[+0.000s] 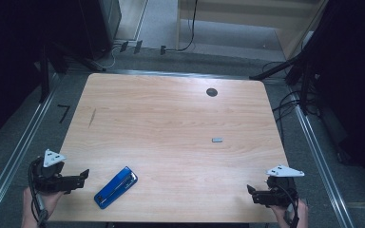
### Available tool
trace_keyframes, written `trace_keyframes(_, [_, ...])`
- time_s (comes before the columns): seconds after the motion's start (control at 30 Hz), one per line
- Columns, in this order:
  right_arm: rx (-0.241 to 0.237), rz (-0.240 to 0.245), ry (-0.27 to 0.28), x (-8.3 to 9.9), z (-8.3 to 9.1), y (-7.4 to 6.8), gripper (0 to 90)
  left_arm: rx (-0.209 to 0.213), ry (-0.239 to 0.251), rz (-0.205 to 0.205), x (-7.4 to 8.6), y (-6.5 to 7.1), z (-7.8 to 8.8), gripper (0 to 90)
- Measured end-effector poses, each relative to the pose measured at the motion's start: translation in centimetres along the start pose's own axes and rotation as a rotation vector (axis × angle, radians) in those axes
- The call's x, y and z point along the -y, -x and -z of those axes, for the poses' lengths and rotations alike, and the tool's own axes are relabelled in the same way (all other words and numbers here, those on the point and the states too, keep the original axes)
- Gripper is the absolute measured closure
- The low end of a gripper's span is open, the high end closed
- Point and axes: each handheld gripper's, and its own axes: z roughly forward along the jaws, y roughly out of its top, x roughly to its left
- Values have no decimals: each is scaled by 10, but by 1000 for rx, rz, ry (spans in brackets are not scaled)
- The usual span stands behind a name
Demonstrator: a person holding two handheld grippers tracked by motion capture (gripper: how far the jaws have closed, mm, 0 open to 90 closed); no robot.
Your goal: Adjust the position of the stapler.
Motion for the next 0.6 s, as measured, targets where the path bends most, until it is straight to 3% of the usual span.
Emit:
trace_keyframes(0.13, [4, 24, -13, 0, -2, -3, 72, -4, -6, 1, 0, 1, 0, 12])
trace_keyframes(0.23, [15, 39, -36, 0, -3, -6, 2, 15, -7, 3, -1, 3, -1, 12])
trace_keyframes(0.47, [22, 69, -29, 2, -2, -9, 0, 16, -5, -13, -3, 5, -3, 11])
trace_keyframes(0.5, [46, 74, -34, 3, -2, -9, 0, 8, -15, -15, -2, 5, -4, 11])
trace_keyframes(0.6, [56, 75, -43, 2, -3, -7, 0, 14, -15, -2, 0, 2, -3, 11])
